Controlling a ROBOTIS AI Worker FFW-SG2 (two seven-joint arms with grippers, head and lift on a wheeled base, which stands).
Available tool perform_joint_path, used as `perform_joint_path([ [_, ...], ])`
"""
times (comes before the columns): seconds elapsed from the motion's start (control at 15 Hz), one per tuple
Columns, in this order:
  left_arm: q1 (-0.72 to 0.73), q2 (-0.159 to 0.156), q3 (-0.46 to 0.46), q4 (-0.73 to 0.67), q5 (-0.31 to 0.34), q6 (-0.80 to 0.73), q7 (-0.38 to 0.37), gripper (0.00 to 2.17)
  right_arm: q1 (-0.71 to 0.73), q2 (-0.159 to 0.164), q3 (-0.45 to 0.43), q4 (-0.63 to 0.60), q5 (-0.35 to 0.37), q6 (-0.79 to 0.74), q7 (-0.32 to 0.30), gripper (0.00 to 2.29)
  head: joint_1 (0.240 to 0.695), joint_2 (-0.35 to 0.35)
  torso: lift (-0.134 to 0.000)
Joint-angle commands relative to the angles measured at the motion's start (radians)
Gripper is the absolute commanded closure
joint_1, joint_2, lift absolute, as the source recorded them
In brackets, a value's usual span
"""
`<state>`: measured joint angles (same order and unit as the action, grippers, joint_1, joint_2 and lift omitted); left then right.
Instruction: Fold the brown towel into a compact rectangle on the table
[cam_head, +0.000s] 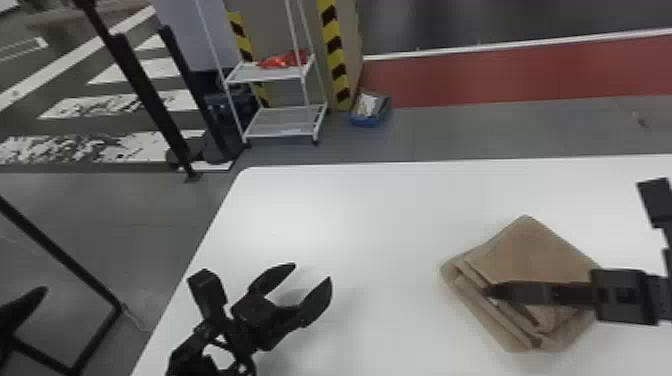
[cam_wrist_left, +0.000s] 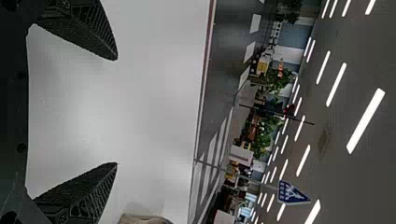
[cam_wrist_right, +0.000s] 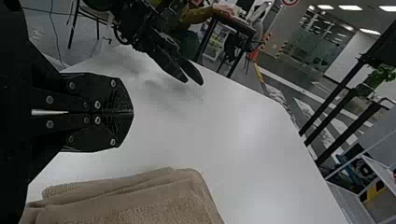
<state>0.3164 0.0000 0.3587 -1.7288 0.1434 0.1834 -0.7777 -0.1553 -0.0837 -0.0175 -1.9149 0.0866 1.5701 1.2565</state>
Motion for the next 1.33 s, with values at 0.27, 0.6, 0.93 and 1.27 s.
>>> perform_joint_path([
  [0.27,-0.005,-0.003,-0.012,0.003,-0.005,0.0,0.001,0.07,-0.035,-0.005,-0.013,0.148,0.091,0.002,-0.046,2.26,0.695,0.188,-0.124],
  [0.6,-0.002,-0.003,-0.003,0.009,-0.005,0.0,0.001,0.07,-0.052,0.022,0.047,0.198,0.065,0.002,-0.066,2.26,0.695,0.222,-0.124],
  [0.93,-0.003,-0.003,-0.004,0.015,-0.005,0.0,0.005,0.07,-0.055,0.027,0.099,0.234,0.048,0.002,-0.063,2.26,0.695,0.267,-0.124],
  [1.27,-0.003,-0.003,0.0,0.017,-0.004,0.0,0.001,0.07,-0.055,0.058,0.025,0.232,-0.045,0.002,-0.063,2.26,0.695,0.289,-0.124],
])
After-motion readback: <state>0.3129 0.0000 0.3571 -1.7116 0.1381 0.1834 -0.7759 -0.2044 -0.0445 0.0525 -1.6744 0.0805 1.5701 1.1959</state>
